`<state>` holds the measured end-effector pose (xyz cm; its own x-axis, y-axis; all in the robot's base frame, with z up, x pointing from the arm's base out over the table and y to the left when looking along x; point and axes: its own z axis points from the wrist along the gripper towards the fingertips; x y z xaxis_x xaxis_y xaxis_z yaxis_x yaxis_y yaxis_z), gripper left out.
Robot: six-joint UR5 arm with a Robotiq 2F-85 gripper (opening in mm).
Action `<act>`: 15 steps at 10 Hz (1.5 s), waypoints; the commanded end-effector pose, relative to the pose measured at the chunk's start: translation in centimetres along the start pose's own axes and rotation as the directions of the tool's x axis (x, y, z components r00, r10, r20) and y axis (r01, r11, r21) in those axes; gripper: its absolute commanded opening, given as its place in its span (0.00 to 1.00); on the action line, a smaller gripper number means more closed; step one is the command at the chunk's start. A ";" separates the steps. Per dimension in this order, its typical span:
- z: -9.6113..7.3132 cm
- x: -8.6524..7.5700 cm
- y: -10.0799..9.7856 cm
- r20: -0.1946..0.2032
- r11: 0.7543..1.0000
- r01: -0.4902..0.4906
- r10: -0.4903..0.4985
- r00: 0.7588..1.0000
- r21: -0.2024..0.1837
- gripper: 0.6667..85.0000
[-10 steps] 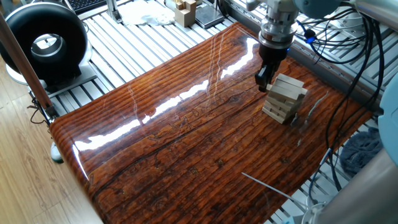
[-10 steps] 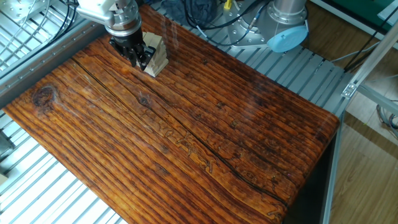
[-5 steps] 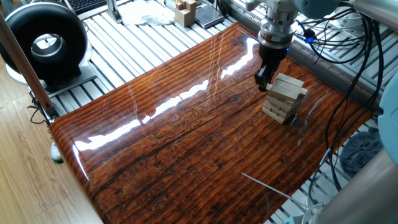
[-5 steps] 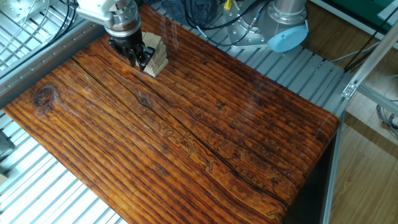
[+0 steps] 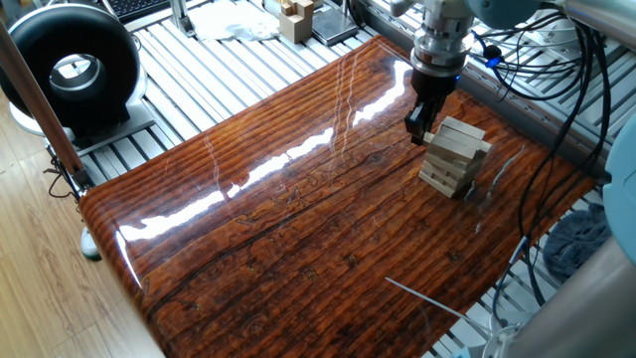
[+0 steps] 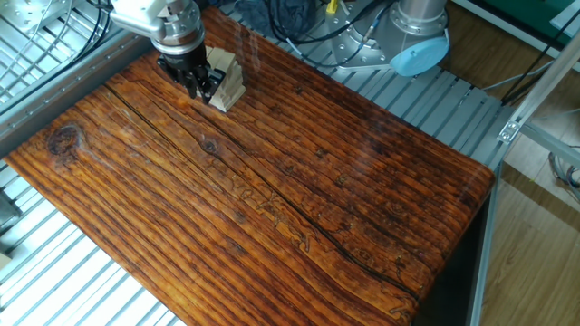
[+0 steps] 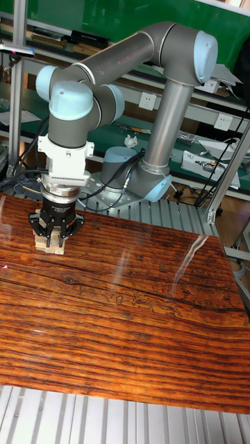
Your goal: Play Jenga
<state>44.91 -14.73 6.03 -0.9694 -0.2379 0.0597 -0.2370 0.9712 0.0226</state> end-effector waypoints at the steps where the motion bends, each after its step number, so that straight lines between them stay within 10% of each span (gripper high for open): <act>1: -0.1 -0.5 0.1 0.014 1.000 -0.007 0.007 1.000 -0.005 0.22; 15: -0.2 -1.2 0.1 0.026 1.000 -0.015 0.015 1.000 -0.003 0.19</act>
<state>45.82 -14.56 6.01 -0.9722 -0.2301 0.0432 -0.2297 0.9731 0.0155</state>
